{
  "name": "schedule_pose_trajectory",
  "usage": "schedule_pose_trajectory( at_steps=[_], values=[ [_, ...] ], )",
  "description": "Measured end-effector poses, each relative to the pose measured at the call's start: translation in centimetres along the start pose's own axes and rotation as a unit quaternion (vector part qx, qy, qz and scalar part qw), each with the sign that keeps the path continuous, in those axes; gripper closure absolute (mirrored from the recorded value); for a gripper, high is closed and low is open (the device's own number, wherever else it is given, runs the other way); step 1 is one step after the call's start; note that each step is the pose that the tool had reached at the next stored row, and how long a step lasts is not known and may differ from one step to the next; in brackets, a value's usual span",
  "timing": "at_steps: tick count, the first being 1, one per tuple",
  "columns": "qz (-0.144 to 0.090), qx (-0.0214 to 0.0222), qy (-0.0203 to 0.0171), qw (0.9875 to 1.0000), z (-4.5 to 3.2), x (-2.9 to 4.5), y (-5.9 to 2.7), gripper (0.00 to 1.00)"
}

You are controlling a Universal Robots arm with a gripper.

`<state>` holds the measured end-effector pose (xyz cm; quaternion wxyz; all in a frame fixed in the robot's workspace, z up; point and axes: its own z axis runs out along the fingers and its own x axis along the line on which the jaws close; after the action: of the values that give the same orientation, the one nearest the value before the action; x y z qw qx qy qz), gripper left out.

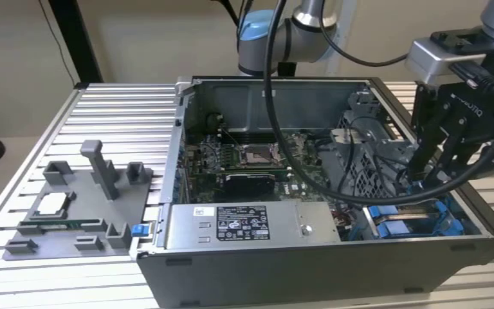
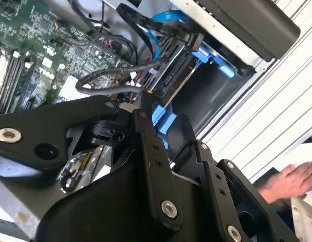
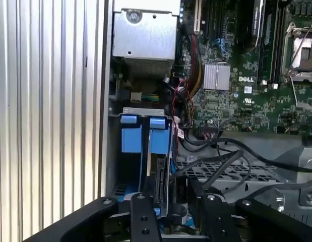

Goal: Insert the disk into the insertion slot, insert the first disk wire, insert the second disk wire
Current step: 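Insert the first disk wire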

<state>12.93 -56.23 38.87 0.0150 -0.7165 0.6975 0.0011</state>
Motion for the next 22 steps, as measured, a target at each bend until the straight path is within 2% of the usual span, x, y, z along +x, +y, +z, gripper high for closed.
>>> schedule_pose_trajectory(
  at_steps=[6, 9, 12, 22],
  values=[
    [0.0, 0.0014, 0.0009, 1.0, 0.03, 0.0, 0.0, 0.0],
    [0.0, 0.0024, 0.005, 1.0, 0.07, 0.0, 0.01, 0.0],
    [0.0, 0.0056, 0.0081, 1.0, 0.16, 0.01, 0.02, 0.0],
    [0.012, 0.0108, 0.0087, 0.9998, 0.24, -0.06, 0.52, 0.0]
  ],
)
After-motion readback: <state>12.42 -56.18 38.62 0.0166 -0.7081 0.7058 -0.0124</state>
